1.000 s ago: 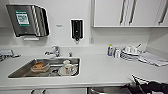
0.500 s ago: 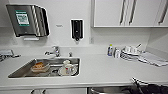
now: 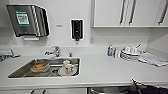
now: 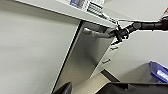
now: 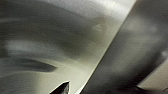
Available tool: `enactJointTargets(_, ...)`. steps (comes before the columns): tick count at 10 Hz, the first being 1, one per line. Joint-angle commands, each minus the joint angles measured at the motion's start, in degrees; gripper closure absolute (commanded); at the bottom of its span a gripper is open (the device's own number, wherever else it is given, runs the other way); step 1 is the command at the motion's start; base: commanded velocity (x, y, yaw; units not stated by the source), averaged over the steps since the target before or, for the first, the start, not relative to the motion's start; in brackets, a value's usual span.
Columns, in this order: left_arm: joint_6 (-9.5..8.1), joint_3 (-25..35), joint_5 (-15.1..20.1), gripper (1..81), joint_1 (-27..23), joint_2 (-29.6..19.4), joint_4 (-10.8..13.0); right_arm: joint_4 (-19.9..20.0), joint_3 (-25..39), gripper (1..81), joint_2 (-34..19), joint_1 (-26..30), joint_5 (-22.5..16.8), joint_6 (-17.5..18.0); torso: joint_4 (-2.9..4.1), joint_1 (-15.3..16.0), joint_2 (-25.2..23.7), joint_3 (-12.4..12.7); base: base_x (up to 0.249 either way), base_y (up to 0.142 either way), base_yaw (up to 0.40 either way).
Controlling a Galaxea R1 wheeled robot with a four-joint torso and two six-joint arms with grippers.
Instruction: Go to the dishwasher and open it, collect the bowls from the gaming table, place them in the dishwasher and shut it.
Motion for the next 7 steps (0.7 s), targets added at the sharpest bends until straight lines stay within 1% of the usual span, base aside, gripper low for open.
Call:
enactJointTargets(1,-0.07,0.8,-0.7,1.0,-3.8,-2.4,1.0,-0.4,-0.8,1.0,-2.8,3.6,-3.1,-0.1,0.00,0.0,0.0,0.0,0.000,0.000,0.000)
enactJointTargets(3,-0.08,0.6,-0.7,1.0,-3.8,-1.8,1.0,-0.3,0.0,1.0,-5.5,2.7,-3.3,-3.3,0.00,0.0,0.0,0.0,0.000,0.000,0.000)
enactJointTargets(4,-0.08,0.6,-0.8,1.0,-3.8,-1.8,1.0,-0.3,0.3,1.0,-6.5,2.3,-3.3,-4.2,0.00,0.0,0.0,0.0,0.000,0.000,0.000)
enactJointTargets(6,-0.17,0.3,-0.8,1.0,-3.8,-1.8,0.9,-0.2,0.9,1.0,-7.4,2.1,-3.3,-4.9,0.00,0.0,0.0,0.0,0.000,0.000,0.000)
enactJointTargets(7,-0.52,0.0,-0.8,1.0,-3.8,-1.7,0.9,-0.2,1.4,1.0,-7.5,2.1,-3.3,-4.9,0.00,0.0,0.0,0.0,0.000,0.000,0.000)
